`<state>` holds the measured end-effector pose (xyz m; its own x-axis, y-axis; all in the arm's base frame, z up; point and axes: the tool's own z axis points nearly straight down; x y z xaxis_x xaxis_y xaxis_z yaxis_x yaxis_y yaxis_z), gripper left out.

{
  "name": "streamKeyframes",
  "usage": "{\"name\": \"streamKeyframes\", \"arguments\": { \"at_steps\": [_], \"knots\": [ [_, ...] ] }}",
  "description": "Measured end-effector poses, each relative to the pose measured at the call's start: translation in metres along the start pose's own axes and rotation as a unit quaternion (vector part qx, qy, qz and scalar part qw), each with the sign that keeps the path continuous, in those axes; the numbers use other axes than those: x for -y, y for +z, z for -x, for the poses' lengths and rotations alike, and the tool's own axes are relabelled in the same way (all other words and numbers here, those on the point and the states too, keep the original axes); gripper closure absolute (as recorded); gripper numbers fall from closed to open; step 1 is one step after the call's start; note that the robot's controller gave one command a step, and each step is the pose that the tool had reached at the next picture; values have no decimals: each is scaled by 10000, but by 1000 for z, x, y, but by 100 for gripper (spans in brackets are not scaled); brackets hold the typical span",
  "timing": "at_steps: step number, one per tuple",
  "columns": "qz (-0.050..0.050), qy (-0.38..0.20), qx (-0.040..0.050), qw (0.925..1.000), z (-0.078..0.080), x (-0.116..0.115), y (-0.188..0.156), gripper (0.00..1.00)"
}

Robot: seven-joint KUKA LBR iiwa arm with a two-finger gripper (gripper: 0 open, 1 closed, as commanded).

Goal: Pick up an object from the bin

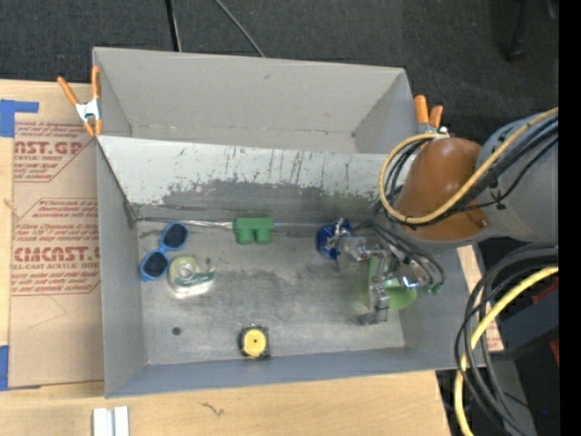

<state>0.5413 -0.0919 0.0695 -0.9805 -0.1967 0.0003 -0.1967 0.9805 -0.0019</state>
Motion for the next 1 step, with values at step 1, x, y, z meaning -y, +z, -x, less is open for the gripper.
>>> {"name": "streamKeyframes", "arguments": {
  "at_steps": [1],
  "knots": [
    [39, -1153, 20, 9933, 4, 63, -1, 0]
  ]
}}
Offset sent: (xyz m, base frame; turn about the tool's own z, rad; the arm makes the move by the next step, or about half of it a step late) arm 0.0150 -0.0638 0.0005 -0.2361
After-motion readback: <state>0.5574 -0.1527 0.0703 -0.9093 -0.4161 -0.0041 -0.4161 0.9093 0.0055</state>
